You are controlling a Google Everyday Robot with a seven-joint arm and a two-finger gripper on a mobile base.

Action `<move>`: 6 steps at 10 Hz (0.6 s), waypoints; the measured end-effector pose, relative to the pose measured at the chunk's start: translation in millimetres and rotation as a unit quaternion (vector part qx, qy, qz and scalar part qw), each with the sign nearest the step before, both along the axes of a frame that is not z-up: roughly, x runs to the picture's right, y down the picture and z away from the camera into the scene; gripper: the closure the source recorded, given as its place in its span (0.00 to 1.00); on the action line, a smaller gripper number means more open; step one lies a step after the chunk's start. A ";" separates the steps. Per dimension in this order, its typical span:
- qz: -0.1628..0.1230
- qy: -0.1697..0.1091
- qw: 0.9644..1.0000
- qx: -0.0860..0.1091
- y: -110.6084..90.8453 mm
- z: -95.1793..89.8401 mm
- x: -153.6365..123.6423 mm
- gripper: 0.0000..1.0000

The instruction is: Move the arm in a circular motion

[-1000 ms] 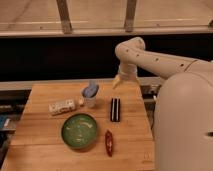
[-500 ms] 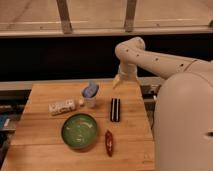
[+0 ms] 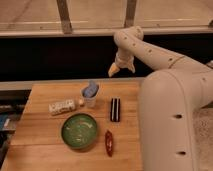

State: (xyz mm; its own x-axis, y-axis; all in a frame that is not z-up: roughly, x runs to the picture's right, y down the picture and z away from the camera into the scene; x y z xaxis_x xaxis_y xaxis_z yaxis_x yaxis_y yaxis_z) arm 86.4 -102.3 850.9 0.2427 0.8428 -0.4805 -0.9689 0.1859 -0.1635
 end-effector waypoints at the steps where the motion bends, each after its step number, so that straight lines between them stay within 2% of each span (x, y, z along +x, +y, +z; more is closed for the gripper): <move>1: -0.012 -0.015 1.000 0.002 -13.1 6.3 -21.1 0.20; 3: -0.050 -0.044 0.998 0.001 -26.8 10.1 -68.7 0.20; 4: -0.076 -0.061 0.995 -0.001 -27.1 4.3 -97.1 0.20; 6: -0.117 -0.084 0.990 -0.007 -10.0 -18.5 -133.2 0.20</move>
State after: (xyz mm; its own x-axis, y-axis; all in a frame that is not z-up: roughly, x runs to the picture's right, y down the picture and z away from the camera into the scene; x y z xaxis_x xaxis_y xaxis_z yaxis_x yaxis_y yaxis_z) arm -46.8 -112.3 832.4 0.5074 0.7483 -0.4273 -0.8587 0.3979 -0.3229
